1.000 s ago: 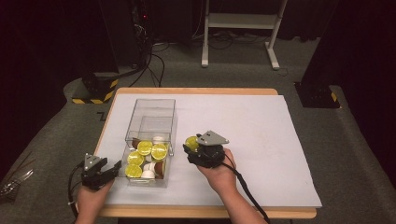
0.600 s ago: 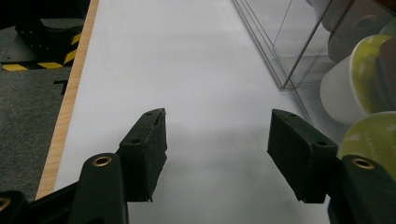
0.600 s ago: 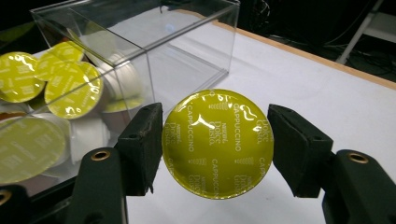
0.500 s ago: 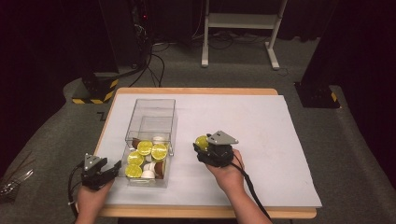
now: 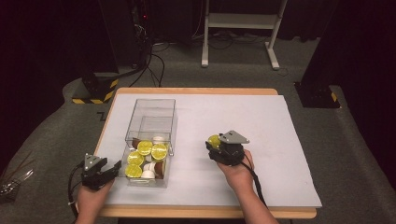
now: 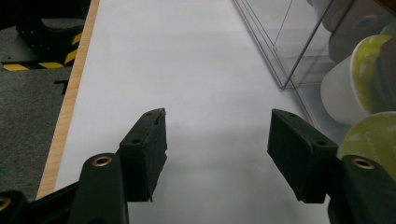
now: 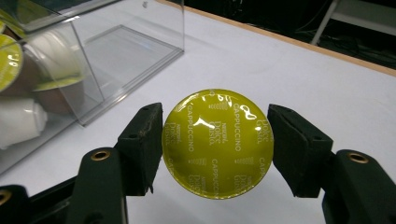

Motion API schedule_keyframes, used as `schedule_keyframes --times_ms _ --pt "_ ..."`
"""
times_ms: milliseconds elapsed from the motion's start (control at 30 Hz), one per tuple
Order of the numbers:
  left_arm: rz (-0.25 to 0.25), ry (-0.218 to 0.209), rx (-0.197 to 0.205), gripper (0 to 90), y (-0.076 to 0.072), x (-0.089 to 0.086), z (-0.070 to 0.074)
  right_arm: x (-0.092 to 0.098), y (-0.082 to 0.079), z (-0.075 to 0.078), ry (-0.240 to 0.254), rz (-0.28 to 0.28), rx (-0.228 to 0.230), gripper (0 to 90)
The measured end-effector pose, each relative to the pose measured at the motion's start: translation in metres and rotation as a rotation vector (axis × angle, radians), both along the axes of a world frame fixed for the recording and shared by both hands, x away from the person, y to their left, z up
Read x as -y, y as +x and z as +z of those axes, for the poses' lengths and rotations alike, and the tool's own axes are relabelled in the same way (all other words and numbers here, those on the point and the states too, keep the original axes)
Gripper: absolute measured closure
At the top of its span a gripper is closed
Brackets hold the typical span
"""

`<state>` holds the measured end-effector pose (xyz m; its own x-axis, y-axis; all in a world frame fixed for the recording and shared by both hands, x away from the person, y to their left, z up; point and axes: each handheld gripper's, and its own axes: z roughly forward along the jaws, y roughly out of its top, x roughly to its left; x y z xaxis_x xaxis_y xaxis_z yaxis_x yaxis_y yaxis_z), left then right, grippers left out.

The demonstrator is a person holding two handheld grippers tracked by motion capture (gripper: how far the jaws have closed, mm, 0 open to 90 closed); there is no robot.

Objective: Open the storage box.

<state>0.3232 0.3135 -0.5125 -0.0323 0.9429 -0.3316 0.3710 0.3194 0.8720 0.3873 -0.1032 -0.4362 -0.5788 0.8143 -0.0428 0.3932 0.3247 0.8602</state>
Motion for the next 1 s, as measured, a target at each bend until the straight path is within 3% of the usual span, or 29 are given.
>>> schedule_keyframes --times_ms 533,1000 --pt "-0.006 0.005 -0.004 37.8 -0.001 -0.001 0.0 0.027 0.018 -0.02 -0.037 -0.098 -0.03 38.5" --pt "-0.007 0.004 -0.002 37.8 -0.001 -0.001 0.0 0.034 0.033 -0.035 -0.064 -0.144 -0.07 38.4"
